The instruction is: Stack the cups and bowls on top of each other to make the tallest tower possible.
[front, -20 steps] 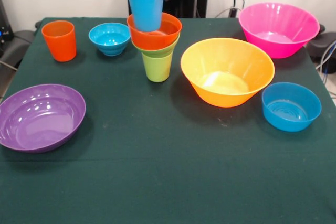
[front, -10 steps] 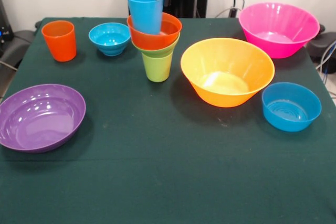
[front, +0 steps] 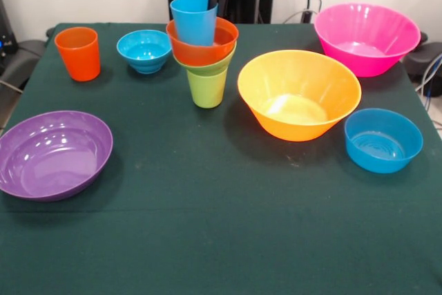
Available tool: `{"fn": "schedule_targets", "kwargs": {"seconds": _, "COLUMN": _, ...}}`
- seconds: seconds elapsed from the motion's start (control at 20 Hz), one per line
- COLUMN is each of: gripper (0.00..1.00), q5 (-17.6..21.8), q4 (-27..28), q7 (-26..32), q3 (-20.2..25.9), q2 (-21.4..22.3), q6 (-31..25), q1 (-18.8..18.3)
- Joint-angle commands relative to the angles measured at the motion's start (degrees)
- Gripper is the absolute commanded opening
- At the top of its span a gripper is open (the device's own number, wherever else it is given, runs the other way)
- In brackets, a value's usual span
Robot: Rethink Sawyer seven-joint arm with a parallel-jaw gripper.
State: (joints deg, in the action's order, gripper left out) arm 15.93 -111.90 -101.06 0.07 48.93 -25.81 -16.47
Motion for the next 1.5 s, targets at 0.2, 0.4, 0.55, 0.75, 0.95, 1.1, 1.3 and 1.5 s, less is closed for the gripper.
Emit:
{"fn": "schedule_targets", "kwargs": {"seconds": 0.2, "gripper": 0.0, "q5": -0.7, "q4": -1.5, "q7": -8.6, "q3": 0.7, "q2": -1.6, "q6": 1.2, "q1": 2.4}}
{"fn": "schedule_targets", "kwargs": {"seconds": 0.4, "gripper": 0.0, "q5": -1.0, "q4": -1.7, "q7": -8.8, "q3": 0.3, "q2": -1.4, "q6": 1.4, "q1": 2.9}}
{"fn": "schedule_targets", "kwargs": {"seconds": 0.55, "gripper": 0.0, "q5": -1.3, "q4": -2.2, "q7": -8.9, "q3": 0.6, "q2": -1.5, "q6": 2.2, "q1": 2.9}}
{"fn": "schedule_targets", "kwargs": {"seconds": 0.75, "gripper": 0.0, "q5": -1.5, "q4": -2.2, "q7": -9.2, "q3": 0.3, "q2": -1.5, "q6": 2.3, "q1": 3.3}}
{"fn": "schedule_targets", "kwargs": {"seconds": 0.95, "gripper": 0.0, "q5": -1.7, "q4": -2.2, "q7": -9.3, "q3": 0.1, "q2": -1.4, "q6": 2.2, "q1": 3.7}}
{"fn": "schedule_targets", "kwargs": {"seconds": 1.1, "gripper": 0.0, "q5": -1.7, "q4": -2.2, "q7": -9.0, "q3": 0.1, "q2": -1.6, "q6": 2.2, "q1": 3.7}}
{"fn": "schedule_targets", "kwargs": {"seconds": 1.3, "gripper": 0.0, "q5": -1.6, "q4": -2.2, "q7": -8.6, "q3": 0.1, "q2": -2.1, "q6": 2.6, "q1": 3.3}}
{"fn": "schedule_targets", "kwargs": {"seconds": 1.5, "gripper": 0.0, "q5": -1.5, "q4": -2.2, "q7": -8.4, "q3": 0.1, "q2": -2.6, "q6": 3.2, "q1": 3.3}}
